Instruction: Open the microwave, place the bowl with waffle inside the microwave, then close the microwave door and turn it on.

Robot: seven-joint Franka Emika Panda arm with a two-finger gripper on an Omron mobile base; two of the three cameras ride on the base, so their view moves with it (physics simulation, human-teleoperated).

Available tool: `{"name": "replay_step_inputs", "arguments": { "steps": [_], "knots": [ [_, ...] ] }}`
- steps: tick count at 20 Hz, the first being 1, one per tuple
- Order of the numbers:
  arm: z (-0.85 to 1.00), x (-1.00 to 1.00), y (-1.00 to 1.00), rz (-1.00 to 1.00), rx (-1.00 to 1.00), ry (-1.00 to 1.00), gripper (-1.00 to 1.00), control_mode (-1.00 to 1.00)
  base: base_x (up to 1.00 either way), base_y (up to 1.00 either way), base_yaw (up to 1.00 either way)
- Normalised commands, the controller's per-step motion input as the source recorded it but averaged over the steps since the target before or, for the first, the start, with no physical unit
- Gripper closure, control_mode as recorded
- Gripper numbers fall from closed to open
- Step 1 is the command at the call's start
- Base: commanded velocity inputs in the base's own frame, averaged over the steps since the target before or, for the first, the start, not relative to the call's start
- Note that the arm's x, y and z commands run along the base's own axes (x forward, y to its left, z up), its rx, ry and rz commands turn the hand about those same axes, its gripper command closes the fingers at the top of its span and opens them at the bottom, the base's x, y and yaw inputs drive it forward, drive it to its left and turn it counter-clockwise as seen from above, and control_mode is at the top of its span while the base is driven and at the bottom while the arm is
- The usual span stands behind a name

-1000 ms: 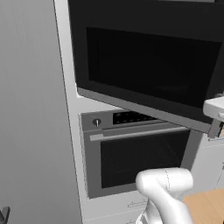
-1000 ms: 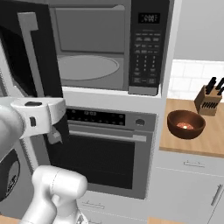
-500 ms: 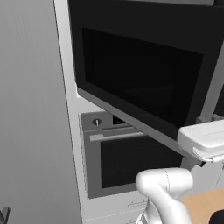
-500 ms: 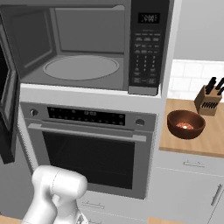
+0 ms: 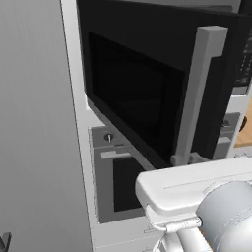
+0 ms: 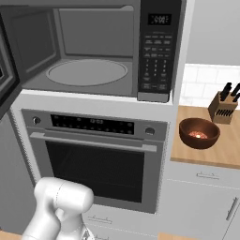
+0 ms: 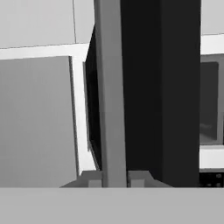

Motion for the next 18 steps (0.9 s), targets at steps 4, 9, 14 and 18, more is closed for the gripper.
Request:
{"name": "replay_step_inputs", "arguments": {
  "steps": [4, 9, 14, 18],
  "knots": [
    [0.01, -0.05, 0.92, 0.0, 0.06, -0.11, 1.0, -1.0, 0.0, 0.0, 0.0],
    [0.29, -0.41, -0.08, 0.0, 0.02, -0.11, 1.0, -1.0, 0.0, 0.0, 0.0],
    [0.48, -0.99, -0.18, 0.0, 0.0, -0.23, 1.0, -1.0, 0.0, 0.0, 0.0],
    [0.4, -0.98, -0.07, 0.0, 0.03, -0.21, 1.0, -1.0, 0.0, 0.0, 0.0]
  ]
}}
